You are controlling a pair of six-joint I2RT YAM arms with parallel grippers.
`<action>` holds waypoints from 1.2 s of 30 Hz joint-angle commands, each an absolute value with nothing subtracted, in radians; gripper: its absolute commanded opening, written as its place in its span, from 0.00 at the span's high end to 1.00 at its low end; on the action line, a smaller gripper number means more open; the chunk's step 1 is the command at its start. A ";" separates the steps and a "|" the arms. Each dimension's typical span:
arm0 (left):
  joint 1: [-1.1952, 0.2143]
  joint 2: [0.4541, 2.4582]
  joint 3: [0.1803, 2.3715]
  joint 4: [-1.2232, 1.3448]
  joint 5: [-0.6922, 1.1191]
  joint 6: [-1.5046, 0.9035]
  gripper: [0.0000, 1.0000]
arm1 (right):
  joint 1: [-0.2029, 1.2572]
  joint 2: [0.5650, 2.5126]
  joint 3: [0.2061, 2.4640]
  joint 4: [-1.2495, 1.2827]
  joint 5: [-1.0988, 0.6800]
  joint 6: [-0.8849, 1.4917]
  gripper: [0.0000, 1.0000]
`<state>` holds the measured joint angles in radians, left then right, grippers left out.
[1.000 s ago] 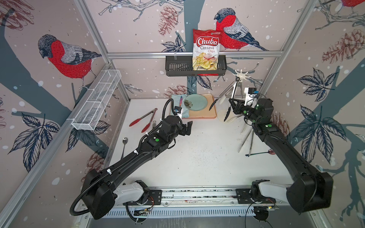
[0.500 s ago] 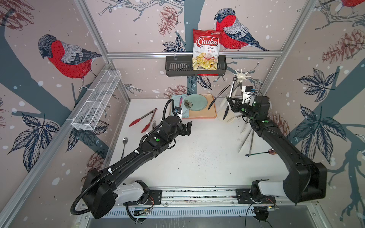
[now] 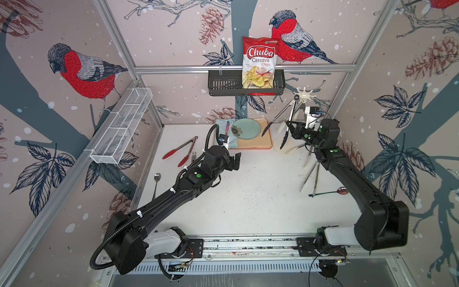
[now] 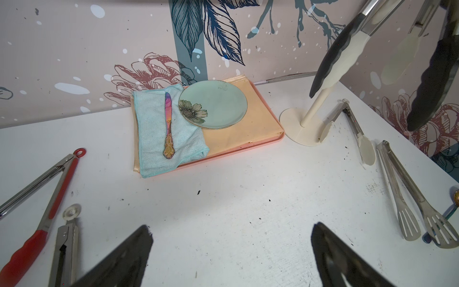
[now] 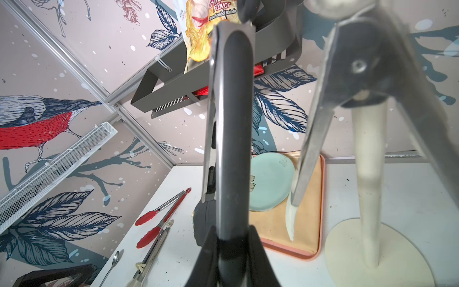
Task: Hang food tongs on kitchen utensil racks
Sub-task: Hang the food tongs on the rack.
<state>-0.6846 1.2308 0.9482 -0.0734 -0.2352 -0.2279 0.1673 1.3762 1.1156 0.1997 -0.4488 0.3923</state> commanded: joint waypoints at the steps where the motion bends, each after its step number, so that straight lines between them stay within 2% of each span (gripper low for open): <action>1: -0.683 1.236 0.953 -0.058 -0.243 -0.222 0.01 | 0.166 1.373 1.140 0.238 -0.468 0.398 1.00; 19: -0.683 1.237 0.942 -0.051 -0.238 -0.217 0.02 | 0.155 1.405 1.117 0.234 -0.511 0.414 1.00; 31: -0.682 1.250 0.946 -0.048 -0.238 -0.210 0.02 | 0.147 1.419 1.122 0.224 -0.474 0.433 1.00; 32: -0.681 1.253 0.946 -0.048 -0.239 -0.209 0.01 | 0.147 1.421 1.118 0.220 -0.461 0.431 0.97; 35: -0.677 1.254 0.950 -0.052 -0.237 -0.218 0.02 | 0.146 1.424 1.117 0.212 -0.443 0.430 0.76; 36: -0.673 1.255 0.952 -0.053 -0.231 -0.221 0.02 | 0.146 1.427 1.122 0.207 -0.441 0.427 0.73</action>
